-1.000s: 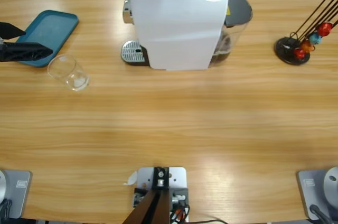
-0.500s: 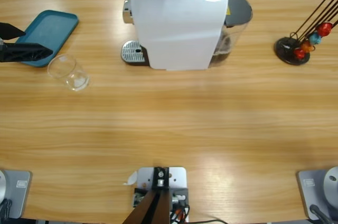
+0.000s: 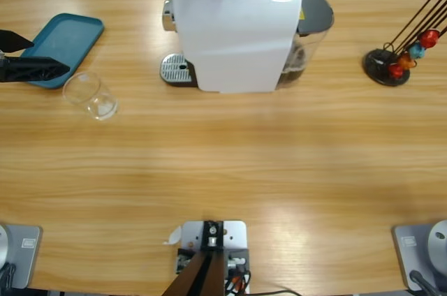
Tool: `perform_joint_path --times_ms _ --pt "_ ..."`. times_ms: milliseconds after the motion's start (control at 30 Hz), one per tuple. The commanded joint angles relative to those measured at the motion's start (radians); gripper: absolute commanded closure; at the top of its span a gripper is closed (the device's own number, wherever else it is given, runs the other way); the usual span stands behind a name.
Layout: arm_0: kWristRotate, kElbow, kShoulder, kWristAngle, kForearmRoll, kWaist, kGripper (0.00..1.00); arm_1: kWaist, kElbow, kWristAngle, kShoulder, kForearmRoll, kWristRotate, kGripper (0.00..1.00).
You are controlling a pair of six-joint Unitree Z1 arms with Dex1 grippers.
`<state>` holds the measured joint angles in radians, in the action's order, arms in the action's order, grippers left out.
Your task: Pour coffee
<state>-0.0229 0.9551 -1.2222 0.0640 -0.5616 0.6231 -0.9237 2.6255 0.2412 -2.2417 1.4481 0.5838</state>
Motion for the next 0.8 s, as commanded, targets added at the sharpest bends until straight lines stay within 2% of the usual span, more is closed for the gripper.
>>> perform_joint_path --times_ms 33,333,367,400,433,533,567,633,800 --pt "-0.011 -0.013 -0.025 -0.015 -0.014 0.009 0.124 0.010 0.165 -0.060 -0.057 -0.009 -0.013 1.000" --pt "-0.011 -0.016 -0.021 -0.015 -0.015 0.009 0.124 0.011 0.179 -0.066 -0.067 -0.009 -0.013 0.999" --pt "-0.010 -0.016 -0.020 -0.015 -0.015 0.009 0.124 0.011 0.178 -0.066 -0.068 -0.010 -0.013 0.971" --pt "-0.010 -0.016 -0.021 -0.014 -0.015 0.009 0.124 0.012 0.177 -0.066 -0.069 -0.011 -0.013 0.755" --pt "-0.010 -0.016 -0.022 -0.015 -0.015 0.009 0.124 0.012 0.176 -0.065 -0.070 -0.012 -0.014 0.625" --pt "-0.011 -0.016 -0.022 -0.015 -0.015 0.009 0.124 0.012 0.171 -0.065 -0.072 -0.014 -0.027 0.136" --pt "-0.011 -0.016 -0.022 -0.015 -0.015 0.009 0.124 0.012 0.169 -0.065 -0.071 -0.014 -0.030 0.069" --pt "-0.011 -0.016 -0.022 -0.015 -0.015 0.009 0.124 0.014 0.169 -0.066 -0.070 -0.015 -0.035 0.000" --pt "-0.011 -0.016 -0.020 -0.015 -0.017 0.009 0.124 0.014 0.169 -0.064 -0.066 -0.015 -0.036 0.000"
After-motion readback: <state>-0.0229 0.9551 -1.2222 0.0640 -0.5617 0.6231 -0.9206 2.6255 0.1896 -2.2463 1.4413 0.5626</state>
